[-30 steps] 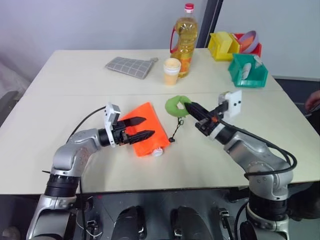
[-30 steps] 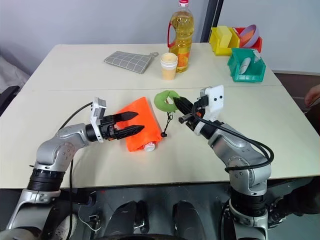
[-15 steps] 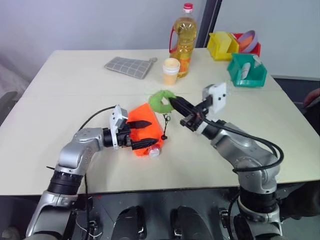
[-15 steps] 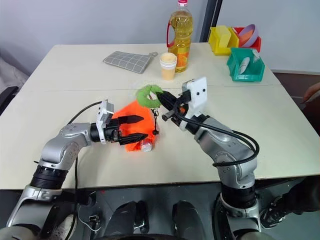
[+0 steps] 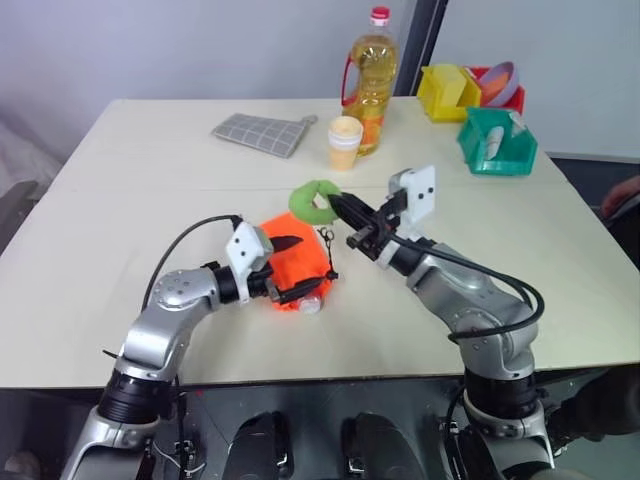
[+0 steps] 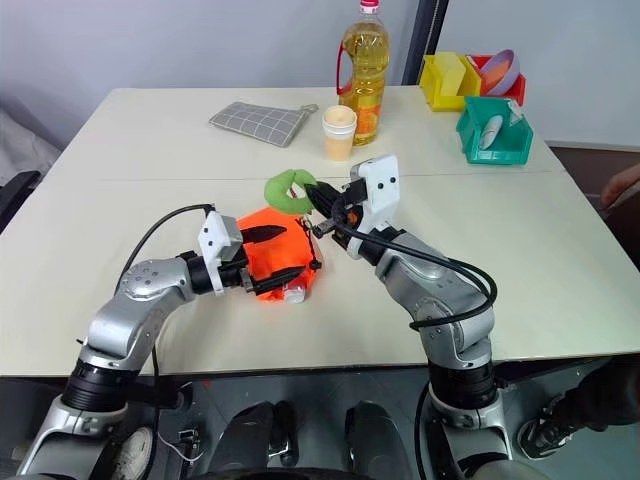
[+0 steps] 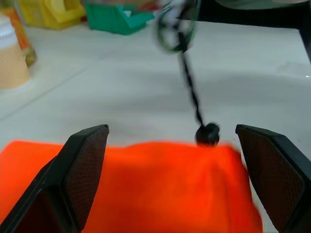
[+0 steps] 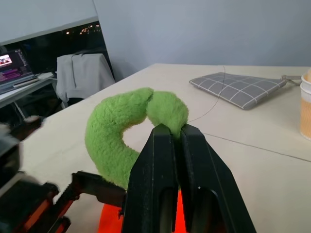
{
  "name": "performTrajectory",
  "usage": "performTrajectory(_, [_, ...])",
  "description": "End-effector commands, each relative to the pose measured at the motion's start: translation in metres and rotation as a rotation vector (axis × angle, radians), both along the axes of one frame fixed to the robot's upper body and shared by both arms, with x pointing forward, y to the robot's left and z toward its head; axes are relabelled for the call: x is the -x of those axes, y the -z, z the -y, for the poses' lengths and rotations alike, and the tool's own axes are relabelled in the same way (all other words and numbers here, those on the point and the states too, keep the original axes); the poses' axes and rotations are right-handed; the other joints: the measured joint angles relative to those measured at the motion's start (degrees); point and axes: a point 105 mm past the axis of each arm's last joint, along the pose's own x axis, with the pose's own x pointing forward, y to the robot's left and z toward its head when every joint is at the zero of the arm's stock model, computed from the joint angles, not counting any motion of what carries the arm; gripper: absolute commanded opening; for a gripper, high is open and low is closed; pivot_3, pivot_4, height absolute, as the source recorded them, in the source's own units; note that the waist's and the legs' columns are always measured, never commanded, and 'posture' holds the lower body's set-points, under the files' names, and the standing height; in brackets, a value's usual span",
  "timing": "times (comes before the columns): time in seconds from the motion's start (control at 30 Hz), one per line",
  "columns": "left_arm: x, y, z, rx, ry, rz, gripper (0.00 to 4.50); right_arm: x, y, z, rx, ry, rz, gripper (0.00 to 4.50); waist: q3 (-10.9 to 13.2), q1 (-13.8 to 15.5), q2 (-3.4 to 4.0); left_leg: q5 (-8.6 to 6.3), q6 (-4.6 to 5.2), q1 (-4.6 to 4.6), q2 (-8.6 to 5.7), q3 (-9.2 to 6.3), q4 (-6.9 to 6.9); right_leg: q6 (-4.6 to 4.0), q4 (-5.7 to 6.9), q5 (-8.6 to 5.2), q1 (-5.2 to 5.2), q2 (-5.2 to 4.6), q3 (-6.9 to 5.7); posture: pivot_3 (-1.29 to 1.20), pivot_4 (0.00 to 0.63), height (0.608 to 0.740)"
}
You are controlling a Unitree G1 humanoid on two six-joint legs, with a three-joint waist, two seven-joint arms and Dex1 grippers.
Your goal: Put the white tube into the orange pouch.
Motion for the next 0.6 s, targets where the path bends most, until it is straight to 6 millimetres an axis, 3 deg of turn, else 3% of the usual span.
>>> performTrajectory(0.03, [0.007,-0.013,0.021,-0.018,-0.03,0.105,4.49,0.002,-0.014,-0.001,-0.028,-0.014,0.056,0.05,0.0,0.0,0.0,0.0,0.01,0.01,0.0,0.01,0.0,0.0,0.0,0.0,0.01,0.0,0.0,0.0,0.15,0.74])
performTrajectory(0.27, [-0.007,-0.004,0.035,-0.068,-0.18,0.062,4.49,0.003,-0.013,-0.001,-0.057,-0.038,0.043,0.05,0.0,-0.09,0.0,-0.01,0.02,0.02,0.01,-0.02,0.0,0.01,0.03,0.0,0.0,0.05,0.0,0.0,0.15,0.74])
performTrajectory(0.6, [0.015,0.01,0.053,-0.068,-0.212,-0.043,4.49,0.007,-0.016,-0.003,-0.075,-0.065,0.025,0.05,0.0,-0.09,0.0,-0.01,0.02,0.03,0.01,-0.02,0.01,0.02,0.03,0.0,0.0,0.04,0.01,0.0,0.15,0.74])
